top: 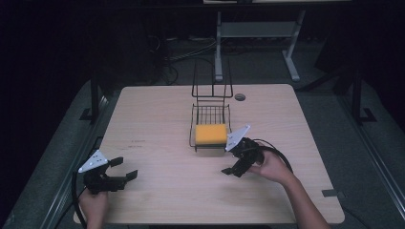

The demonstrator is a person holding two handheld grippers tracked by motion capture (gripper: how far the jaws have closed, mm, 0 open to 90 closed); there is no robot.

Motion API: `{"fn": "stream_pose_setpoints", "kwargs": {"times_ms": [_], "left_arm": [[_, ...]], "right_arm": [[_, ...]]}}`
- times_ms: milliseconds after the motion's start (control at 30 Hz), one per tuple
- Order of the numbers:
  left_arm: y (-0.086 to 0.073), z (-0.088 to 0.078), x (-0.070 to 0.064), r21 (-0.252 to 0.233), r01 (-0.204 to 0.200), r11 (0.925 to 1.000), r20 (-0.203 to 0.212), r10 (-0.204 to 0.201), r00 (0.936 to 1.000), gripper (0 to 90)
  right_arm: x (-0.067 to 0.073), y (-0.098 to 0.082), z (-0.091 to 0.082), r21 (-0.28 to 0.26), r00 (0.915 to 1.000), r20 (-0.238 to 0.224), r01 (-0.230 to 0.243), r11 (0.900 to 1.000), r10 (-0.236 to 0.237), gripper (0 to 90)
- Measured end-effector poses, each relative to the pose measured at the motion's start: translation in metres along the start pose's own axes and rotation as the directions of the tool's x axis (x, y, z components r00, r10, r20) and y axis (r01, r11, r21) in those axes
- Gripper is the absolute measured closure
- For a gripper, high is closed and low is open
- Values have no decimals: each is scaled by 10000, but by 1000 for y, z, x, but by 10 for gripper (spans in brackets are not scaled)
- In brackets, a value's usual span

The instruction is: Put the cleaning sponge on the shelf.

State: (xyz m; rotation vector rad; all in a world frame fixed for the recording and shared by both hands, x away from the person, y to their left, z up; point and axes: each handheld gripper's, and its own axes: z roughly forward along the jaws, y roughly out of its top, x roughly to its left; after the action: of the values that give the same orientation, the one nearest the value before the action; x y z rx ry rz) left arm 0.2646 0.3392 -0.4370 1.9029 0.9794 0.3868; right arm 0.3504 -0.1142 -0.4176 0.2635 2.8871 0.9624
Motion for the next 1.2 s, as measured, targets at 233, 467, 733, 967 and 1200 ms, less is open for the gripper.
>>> {"fn": "stream_pose_setpoints", "kwargs": {"times_ms": [233,467,733,967,1200], "left_arm": [[0,-1,0,-12,9,10000,-37,-9,10000,141],[0,-1,0,21,-20,10000,-40,20,10000,141],[0,-1,0,29,-17,10000,-61,17,10000,141],[0,0,0,71,-49,10000,-47,49,10000,141],[0,0,0,37,-34,10000,-48,34,10000,141]], "right_arm": [[2,-12,-2,30,9997,5,-238,9997,238,160],[4,-20,-6,111,9993,5,-361,9993,361,160],[6,-31,-12,183,9984,29,-568,9982,568,160],[7,-41,-15,320,9964,-41,-843,9959,845,160],[9,-47,-19,357,9956,23,-932,9950,932,161]]}}
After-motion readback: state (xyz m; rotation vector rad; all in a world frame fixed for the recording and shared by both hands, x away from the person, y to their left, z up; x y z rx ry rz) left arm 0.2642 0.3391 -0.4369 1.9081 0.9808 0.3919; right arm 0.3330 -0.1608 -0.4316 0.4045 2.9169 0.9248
